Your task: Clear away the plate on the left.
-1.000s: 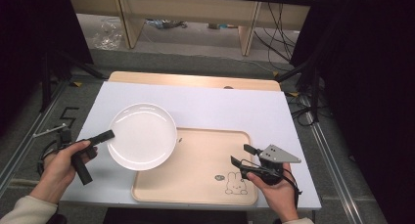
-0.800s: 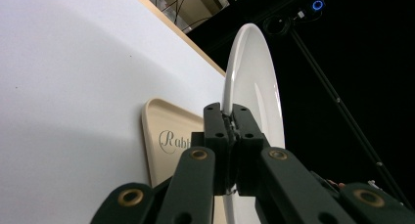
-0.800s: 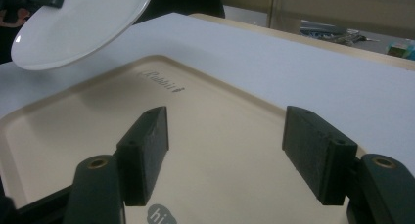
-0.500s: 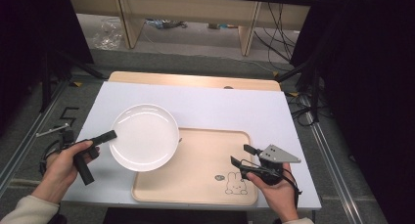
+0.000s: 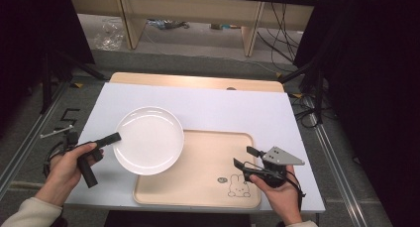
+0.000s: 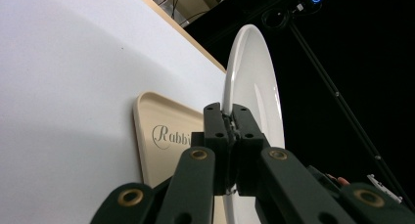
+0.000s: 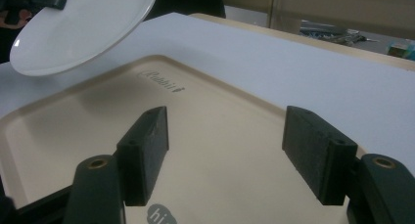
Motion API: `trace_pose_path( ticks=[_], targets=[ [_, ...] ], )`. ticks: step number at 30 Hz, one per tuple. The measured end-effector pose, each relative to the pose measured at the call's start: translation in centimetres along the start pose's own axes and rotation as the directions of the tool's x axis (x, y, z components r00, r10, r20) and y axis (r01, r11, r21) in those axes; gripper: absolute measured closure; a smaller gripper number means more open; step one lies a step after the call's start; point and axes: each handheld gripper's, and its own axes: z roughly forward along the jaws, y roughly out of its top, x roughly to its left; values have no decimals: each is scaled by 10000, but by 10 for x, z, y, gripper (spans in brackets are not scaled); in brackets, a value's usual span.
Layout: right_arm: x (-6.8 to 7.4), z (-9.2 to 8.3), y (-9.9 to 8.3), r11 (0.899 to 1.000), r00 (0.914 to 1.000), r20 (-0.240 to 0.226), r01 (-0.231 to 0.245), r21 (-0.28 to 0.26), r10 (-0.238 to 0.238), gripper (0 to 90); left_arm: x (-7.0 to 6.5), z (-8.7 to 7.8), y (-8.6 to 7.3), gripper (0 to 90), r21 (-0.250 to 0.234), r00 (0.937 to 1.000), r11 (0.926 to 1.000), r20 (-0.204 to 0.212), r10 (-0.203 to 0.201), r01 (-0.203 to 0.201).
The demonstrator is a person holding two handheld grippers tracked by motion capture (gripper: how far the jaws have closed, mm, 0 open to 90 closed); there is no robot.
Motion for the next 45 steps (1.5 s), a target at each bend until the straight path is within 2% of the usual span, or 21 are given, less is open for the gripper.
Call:
trace_pose_path(
  ticks=[3,5,7,10,11,12,22,26,27,29,30,32,33,37,38,39,40,45],
  targets=[
    [0,0,0,10000,10000,-35,-19,-36,19,348,-1,1,-1,870,19,10000,10000,6,-54,54],
    [0,-2,1,9998,10000,50,28,171,-29,348,-1,2,-1,870,53,10000,10000,40,8,-8],
    [0,0,0,10000,10000,-19,-11,-49,11,348,-1,2,-1,870,90,10000,10000,56,27,-28],
    [0,0,0,10000,10000,-38,-19,-41,19,348,-2,4,-2,870,117,10000,9999,47,-30,29],
    [-1,0,0,9998,9998,74,176,-64,-176,348,-2,4,-2,870,117,10000,9999,47,-30,29],
    [0,0,0,10000,10000,-43,-20,-38,20,348,-2,4,-2,870,153,10000,9999,39,-27,27],
    [0,0,0,10000,10000,-42,-26,-29,25,348,-3,7,-4,870,271,10000,9996,92,16,-19],
    [0,0,0,10000,10000,-41,-20,-27,20,348,-4,8,-5,870,317,9999,9995,126,-7,3],
    [-1,0,0,9998,9998,72,191,-56,-191,348,-4,8,-5,870,326,9999,9995,127,-1,-3],
    [-1,0,0,9998,9998,71,195,-61,-195,348,-4,9,-6,870,358,9999,9994,125,31,-36],
    [0,0,0,10000,10000,-43,-19,-28,19,348,-5,10,-6,870,380,9999,9993,144,20,-26],
    [0,0,0,10000,10000,-43,-17,-36,17,348,-5,10,-7,870,401,9999,9992,151,9,-15],
    [-1,0,0,9998,9998,65,171,-62,-170,348,-5,11,-7,870,408,9999,9992,149,21,-27],
    [0,-1,0,10000,9999,97,47,16,-47,348,-5,11,-7,870,441,9999,9990,143,17,-23],
    [-2,-2,1,9996,9995,142,267,43,-268,348,-5,11,-7,870,446,9999,9990,139,15,-21],
    [-1,-1,0,9998,9998,89,201,12,-201,348,-5,11,-7,870,446,9999,9990,135,21,-27],
    [-2,-2,1,9994,9993,201,328,102,-330,348,-5,11,-7,870,490,9999,9988,104,32,-37],
    [-1,0,0,9998,9998,71,195,-56,-195,348,-5,12,-8,870,510,9999,9987,155,15,-23]
  ],
)
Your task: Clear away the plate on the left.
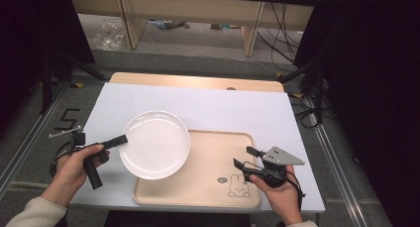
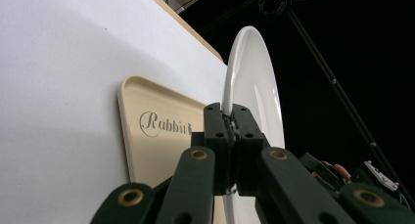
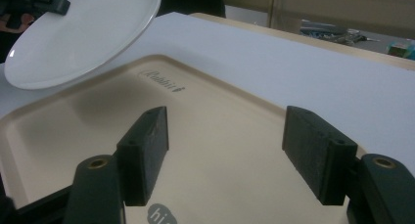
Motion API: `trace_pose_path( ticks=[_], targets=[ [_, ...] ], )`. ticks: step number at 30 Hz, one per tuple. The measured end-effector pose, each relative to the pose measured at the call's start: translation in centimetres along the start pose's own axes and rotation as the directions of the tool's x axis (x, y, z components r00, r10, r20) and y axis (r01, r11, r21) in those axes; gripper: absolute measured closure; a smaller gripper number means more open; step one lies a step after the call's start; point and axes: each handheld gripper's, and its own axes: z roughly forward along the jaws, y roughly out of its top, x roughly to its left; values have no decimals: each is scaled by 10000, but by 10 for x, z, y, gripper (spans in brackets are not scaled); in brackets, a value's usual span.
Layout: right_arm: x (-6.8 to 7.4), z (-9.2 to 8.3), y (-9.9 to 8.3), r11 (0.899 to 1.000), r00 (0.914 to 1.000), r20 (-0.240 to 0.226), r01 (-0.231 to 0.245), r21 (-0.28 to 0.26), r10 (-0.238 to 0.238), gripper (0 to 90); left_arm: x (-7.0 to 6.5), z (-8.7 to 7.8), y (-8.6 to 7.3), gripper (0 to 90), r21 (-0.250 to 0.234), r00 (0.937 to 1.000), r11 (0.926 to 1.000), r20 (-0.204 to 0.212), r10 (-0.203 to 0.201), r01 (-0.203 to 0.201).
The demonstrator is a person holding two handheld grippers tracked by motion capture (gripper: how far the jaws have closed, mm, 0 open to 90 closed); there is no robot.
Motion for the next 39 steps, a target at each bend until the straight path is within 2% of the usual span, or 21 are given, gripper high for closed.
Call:
trace_pose_path(
  ticks=[1,3,5,7,8,9,10,14,15,26,29,31,32,34,35,39],
  targets=[
    [1,0,0,9998,9997,-111,-210,33,210,348,0,0,0,870,103,10000,9999,-38,19,-18],
    [1,0,0,9998,9997,-108,-210,22,210,348,0,1,-1,870,140,10000,9999,-33,16,-15],
    [0,0,0,10000,10000,-1,-7,-1,7,348,0,1,-1,870,146,10000,9999,-44,37,-37],
    [0,0,0,10000,10000,-3,-26,2,26,348,0,2,-1,870,147,10000,9999,-27,9,-8],
    [1,1,0,9998,9997,-114,-210,27,210,348,0,2,-1,870,146,10000,9999,0,16,-16],
    [-1,0,0,9999,9998,103,158,-49,-157,348,0,3,-2,870,162,10000,9999,-14,-8,8],
    [-1,0,0,9998,9998,106,177,-21,-177,348,-1,3,-2,870,182,10000,9998,-1,0,0],
    [0,-1,0,10000,10000,23,-4,89,4,348,-1,5,-3,870,276,10000,9996,-10,20,-20],
    [1,1,0,9997,9997,-115,-225,46,225,348,-1,6,-3,870,295,10000,9996,-14,33,-33],
    [1,1,0,9997,9996,-127,-258,55,259,348,-2,9,-5,870,354,10000,9994,22,25,-25],
    [-1,0,0,9997,9995,193,234,-54,-233,348,-2,10,-5,870,393,10000,9992,35,26,-28],
    [-1,0,0,9999,10000,41,48,115,-49,348,-3,10,-5,870,393,10000,9992,42,44,-46],
    [1,0,0,9996,9997,-96,-240,131,241,348,-3,10,-5,870,392,10000,9992,42,46,-48],
    [1,1,-1,9996,9996,-134,-260,62,261,348,-3,11,-5,870,407,10000,9992,40,49,-50],
    [0,0,0,10000,10000,2,4,22,-4,348,-3,11,-6,870,421,10000,9991,38,38,-40],
    [1,1,0,9998,9997,-112,-211,54,212,348,-3,12,-6,869,479,10000,9988,25,69,-70]
  ],
)
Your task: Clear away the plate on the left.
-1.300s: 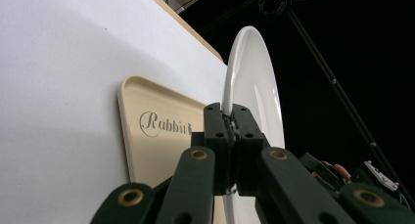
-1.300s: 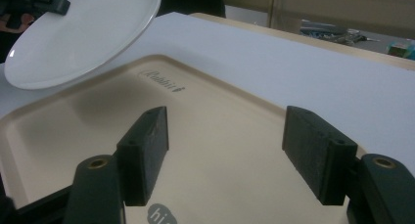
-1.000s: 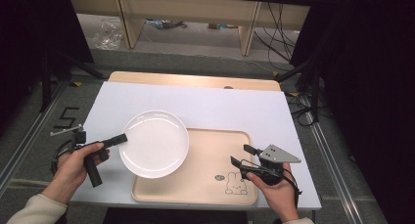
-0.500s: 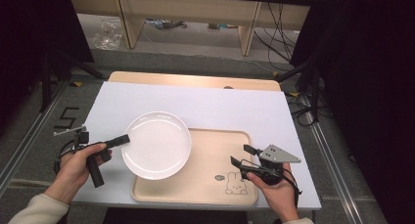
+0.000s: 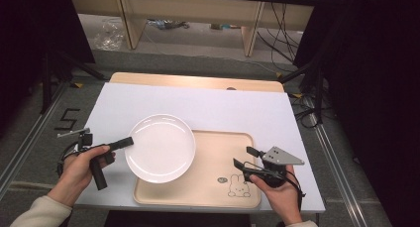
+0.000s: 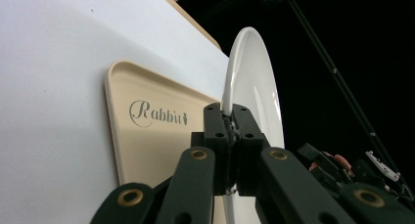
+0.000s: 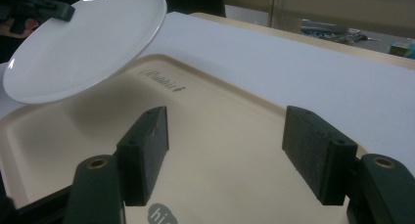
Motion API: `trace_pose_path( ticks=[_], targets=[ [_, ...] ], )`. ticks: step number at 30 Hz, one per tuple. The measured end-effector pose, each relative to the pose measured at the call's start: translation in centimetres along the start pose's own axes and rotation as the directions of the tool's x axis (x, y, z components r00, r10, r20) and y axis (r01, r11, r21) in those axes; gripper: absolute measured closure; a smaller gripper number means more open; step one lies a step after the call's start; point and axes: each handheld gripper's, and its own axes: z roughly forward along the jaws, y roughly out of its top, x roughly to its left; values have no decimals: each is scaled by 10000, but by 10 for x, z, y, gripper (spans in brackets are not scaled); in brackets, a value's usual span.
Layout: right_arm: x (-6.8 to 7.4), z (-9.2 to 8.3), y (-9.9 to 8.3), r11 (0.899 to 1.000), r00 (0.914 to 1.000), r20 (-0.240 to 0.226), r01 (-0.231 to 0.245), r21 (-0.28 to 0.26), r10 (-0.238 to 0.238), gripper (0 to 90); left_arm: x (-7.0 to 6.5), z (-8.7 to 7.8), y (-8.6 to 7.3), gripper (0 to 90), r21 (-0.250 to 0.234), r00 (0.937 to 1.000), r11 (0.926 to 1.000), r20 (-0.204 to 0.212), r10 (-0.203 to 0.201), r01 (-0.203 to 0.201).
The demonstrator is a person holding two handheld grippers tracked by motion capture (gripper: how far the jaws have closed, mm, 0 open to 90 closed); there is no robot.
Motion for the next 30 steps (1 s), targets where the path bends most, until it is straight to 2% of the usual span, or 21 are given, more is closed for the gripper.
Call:
trace_pose_path(
  ticks=[1,6,9,10,13,23,25,30],
  targets=[
    [-1,-1,0,9998,9997,118,206,-30,-206,348,0,0,0,869,16,10000,10000,18,5,-5],
    [-1,-1,0,9998,9997,113,201,-28,-200,348,-1,1,-1,870,35,10000,10000,33,8,-8],
    [0,0,0,10000,10000,-20,-46,13,46,348,-1,2,-1,870,46,10000,10000,38,1,-1],
    [-1,-1,0,9998,9997,112,211,-23,-210,348,-1,2,-1,870,61,10000,10000,40,6,-7],
    [-2,-1,0,9990,9986,281,450,-76,-448,348,-1,3,-1,870,84,10000,10000,43,14,-14],
    [-2,-1,1,9990,9986,253,457,-22,-456,348,-2,5,-2,870,177,10000,9998,27,61,-62],
    [-1,-1,1,9996,9995,141,272,96,-273,348,-2,6,-3,869,195,10000,9998,30,74,-75],
    [-1,-1,0,9996,9996,127,254,76,-255,348,-3,8,-4,869,283,9999,9995,41,107,-108]
  ],
)
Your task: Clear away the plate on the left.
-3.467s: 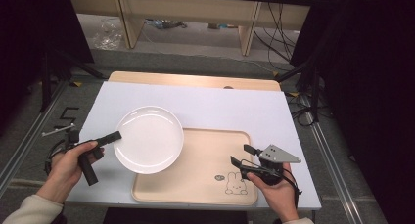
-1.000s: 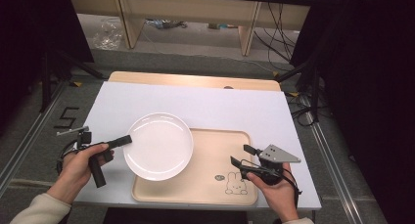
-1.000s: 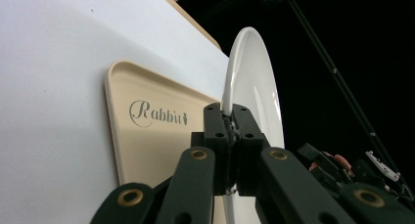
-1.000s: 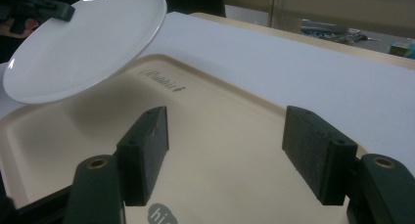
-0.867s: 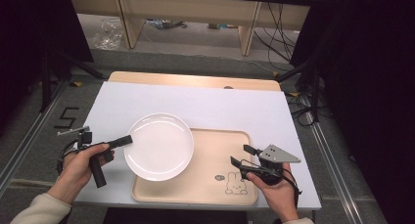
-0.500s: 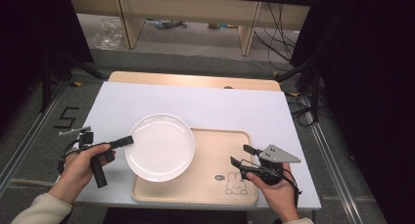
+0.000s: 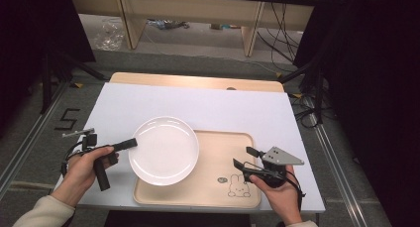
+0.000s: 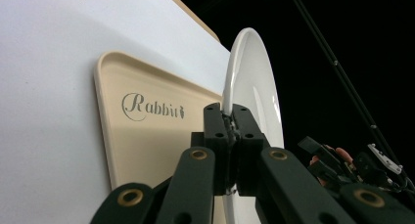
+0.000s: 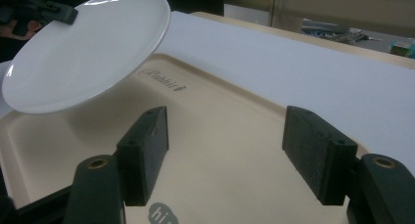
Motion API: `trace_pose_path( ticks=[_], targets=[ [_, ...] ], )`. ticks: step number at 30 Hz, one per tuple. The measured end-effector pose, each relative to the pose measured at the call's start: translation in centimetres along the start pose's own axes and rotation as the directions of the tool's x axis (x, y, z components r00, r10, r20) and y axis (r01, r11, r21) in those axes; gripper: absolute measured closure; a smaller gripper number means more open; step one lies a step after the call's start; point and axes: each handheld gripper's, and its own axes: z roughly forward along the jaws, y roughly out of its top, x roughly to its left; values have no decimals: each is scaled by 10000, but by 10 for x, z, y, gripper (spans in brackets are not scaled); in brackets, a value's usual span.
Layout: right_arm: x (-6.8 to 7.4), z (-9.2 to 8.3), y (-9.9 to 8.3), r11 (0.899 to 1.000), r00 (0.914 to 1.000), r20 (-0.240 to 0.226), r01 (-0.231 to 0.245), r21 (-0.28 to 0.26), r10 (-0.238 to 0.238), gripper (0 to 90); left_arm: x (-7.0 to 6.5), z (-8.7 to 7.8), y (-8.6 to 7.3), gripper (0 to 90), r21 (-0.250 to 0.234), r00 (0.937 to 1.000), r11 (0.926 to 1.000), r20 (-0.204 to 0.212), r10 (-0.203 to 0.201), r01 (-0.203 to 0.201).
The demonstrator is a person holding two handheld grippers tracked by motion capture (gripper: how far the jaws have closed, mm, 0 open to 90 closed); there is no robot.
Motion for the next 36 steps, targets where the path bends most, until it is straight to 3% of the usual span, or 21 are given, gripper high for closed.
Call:
trace_pose_path(
  ticks=[7,8,11,12,33,35,36],
  targets=[
    [0,1,0,10000,10000,-45,-42,-73,42,348,-1,4,-3,869,169,10000,9999,-22,-12,13],
    [-1,1,0,9997,9998,99,177,-178,-175,348,-1,5,-3,870,178,10000,9998,-39,-4,5],
    [-1,0,0,9997,9997,112,211,-88,-210,348,-1,6,-4,869,224,10000,9997,-63,-38,40],
    [0,0,0,10000,10000,-17,23,21,-23,348,-1,7,-4,869,252,10000,9997,-65,-44,46],
    [0,0,0,10000,10000,-35,17,18,-17,348,4,24,-12,868,686,9991,9975,-407,-134,162],
    [0,0,0,10000,10000,-39,11,11,-11,348,3,26,-14,867,660,9985,9972,-434,-320,349],
    [0,0,0,10000,10000,-42,11,12,-11,348,4,27,-14,867,709,9990,9973,-413,-184,213]
  ],
)
